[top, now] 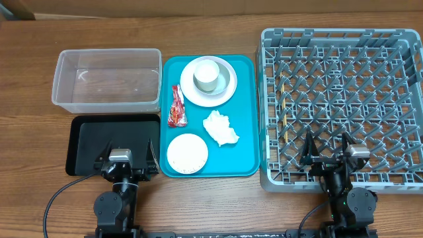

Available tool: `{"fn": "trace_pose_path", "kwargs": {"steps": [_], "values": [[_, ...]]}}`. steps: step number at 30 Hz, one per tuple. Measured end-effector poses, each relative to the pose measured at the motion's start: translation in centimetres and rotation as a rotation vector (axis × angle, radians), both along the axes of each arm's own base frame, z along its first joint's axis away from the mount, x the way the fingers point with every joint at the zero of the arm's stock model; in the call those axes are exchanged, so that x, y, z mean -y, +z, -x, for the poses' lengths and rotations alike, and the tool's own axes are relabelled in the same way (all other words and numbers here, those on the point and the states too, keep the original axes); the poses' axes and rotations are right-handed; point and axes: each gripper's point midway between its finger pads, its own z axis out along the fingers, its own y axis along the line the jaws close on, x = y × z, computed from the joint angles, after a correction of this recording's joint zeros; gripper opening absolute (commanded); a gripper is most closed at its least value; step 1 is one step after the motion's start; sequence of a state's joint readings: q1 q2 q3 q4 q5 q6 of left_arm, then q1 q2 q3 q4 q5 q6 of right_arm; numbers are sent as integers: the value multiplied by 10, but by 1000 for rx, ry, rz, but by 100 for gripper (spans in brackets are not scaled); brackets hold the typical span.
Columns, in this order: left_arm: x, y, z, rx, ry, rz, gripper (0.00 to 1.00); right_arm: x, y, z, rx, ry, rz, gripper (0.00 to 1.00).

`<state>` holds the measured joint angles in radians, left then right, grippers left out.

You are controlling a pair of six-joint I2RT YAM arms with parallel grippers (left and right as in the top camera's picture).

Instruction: Sort waste into correct bins and load items into the dishwasher

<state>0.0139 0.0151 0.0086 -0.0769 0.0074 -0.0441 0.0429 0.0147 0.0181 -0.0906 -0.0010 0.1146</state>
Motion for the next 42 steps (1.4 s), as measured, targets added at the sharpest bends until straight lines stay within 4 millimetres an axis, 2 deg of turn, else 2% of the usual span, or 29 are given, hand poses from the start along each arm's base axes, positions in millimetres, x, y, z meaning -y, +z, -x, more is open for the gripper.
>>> {"fn": "trace_pose_path", "kwargs": {"steps": [30, 34, 39, 42], "values": [[1, 0, 0, 1, -7, 10, 100, 0, 0, 0, 0, 0, 0, 100], [16, 4, 0, 13, -85, 113, 100, 0, 0, 0, 0, 0, 0, 100], [58, 7, 10, -11, -330, 209, 100, 0, 0, 0, 0, 0, 0, 100], [75, 10, 20, -59, -426, 255, 100, 0, 0, 0, 0, 0, 0, 100]]}}
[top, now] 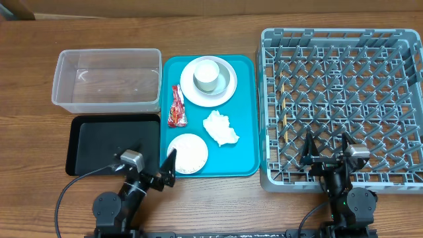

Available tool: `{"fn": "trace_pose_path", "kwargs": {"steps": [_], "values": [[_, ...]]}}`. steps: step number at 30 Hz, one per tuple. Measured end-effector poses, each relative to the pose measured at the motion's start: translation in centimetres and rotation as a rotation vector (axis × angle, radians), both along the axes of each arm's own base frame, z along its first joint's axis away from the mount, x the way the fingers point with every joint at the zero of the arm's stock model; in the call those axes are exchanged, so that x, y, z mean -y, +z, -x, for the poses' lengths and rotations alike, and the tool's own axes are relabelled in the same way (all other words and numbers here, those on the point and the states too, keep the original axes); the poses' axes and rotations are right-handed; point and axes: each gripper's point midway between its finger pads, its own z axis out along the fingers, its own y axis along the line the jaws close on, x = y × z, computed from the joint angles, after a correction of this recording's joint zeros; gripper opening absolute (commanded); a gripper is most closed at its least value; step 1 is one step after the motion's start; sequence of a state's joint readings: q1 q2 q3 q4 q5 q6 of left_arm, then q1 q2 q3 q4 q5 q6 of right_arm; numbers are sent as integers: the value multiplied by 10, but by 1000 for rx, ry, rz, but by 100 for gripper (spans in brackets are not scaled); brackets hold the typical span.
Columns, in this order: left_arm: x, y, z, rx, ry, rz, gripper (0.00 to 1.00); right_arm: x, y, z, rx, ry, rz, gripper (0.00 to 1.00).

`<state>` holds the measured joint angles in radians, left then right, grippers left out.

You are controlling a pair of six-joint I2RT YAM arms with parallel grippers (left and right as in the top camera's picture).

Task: Sort waste into correct bins and load items into the dishwasher
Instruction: 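Reach the left gripper to the white tissue and grasp it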

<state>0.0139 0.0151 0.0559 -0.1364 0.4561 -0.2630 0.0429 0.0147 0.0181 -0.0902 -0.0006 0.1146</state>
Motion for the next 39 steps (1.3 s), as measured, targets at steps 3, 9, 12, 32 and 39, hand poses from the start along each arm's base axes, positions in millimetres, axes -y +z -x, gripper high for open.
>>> {"fn": "trace_pose_path", "kwargs": {"steps": [3, 9, 12, 32, 39], "values": [[9, 27, 12, 3, -58, 24, 100, 0, 0, 0, 0, 0, 0, 100], [26, 140, 47, 92, -168, 35, 100, 0, 0, 0, 0, 0, 0, 100], [39, 172, 50, -1, -267, 53, 100, 0, 0, 0, 0, 0, 0, 100], [86, 114, -51, -944, -558, 302, 4, 0, 0, 0, 0, 0, 0, 100], [119, 59, -40, -1099, -448, 46, 4, 0, 0, 0, 0, 0, 0, 100]]}}
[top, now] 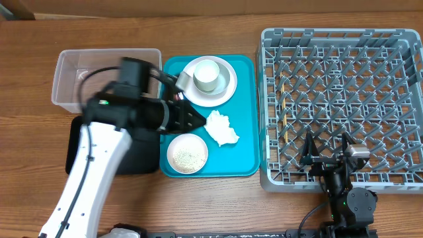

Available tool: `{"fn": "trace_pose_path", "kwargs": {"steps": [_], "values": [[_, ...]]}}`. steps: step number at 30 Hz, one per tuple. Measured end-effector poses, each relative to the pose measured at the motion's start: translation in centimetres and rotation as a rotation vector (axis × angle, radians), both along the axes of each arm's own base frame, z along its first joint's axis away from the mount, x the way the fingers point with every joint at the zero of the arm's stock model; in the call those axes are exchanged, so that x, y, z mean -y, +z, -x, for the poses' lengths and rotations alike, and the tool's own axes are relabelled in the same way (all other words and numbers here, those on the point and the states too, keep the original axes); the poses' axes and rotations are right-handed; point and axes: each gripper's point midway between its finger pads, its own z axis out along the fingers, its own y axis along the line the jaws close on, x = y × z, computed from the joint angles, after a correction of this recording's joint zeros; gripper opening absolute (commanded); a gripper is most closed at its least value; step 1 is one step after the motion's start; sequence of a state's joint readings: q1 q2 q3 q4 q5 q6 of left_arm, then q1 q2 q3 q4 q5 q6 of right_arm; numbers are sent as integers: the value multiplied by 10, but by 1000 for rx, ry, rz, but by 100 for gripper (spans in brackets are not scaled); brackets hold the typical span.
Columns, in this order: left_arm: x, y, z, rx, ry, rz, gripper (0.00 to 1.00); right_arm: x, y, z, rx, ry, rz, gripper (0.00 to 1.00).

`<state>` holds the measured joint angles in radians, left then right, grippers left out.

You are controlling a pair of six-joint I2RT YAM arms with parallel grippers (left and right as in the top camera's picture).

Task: Sort waste into correct bins and load items into the dishwasher
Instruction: 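Reach the left gripper to the white tissue and grasp it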

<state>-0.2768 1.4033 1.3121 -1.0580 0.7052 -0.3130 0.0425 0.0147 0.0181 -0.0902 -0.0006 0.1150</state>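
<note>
On the teal tray (pixel 248 158) lie a crumpled white napkin (pixel 221 127), a small round white dish (pixel 187 153), and a white plate (pixel 226 92) with a white cup (pixel 206 76) on it. My left gripper (pixel 198 120) hovers over the tray's left side, its tips just left of the napkin; its fingers look parted and hold nothing I can see. The red wrapper is almost wholly hidden under that gripper. My right gripper (pixel 326 149) rests open at the front edge of the grey dish rack (pixel 344 73).
A clear plastic bin (pixel 66 92) stands at the back left. A black bin (pixel 74 149) lies in front of it, partly covered by my left arm. The rack fills the right side of the wooden table.
My left arm has gone from low at the table's front edge, by the small dish, to reaching out over the tray's left side, covering the red wrapper. The right arm has not moved.
Both grippers first rested open at the front edge, the left before the black bin. Then the left had turned toward the tray's front left corner. Now it is over the tray beside the napkin. Everything on the tray lies where it was.
</note>
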Motion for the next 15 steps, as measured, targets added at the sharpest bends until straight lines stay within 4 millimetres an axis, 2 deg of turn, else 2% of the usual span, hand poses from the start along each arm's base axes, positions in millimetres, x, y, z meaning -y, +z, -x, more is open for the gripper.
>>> {"fn": "trace_pose_path", "kwargs": {"steps": [1, 4, 6, 7, 8, 15], "values": [[4, -7, 2, 10, 1, -59, 6, 0, 0, 0, 0, 1, 0, 100], [14, -18, 0, 86, 1, -197, 24, 0, 0, 0, 0, 0, 0, 100], [18, -21, -4, 139, 16, -265, 33, 0, 0, 0, 0, 0, 0, 100], [18, -22, -6, 161, 26, -291, 39, 0, 0, 0, 0, 0, 0, 100], [18, -23, -8, 181, 43, -323, 50, 0, 0, 0, 0, 0, 0, 100], [8, -25, -30, 259, 142, -422, 69, 0, 0, 0, 0, 0, 0, 100]]}}
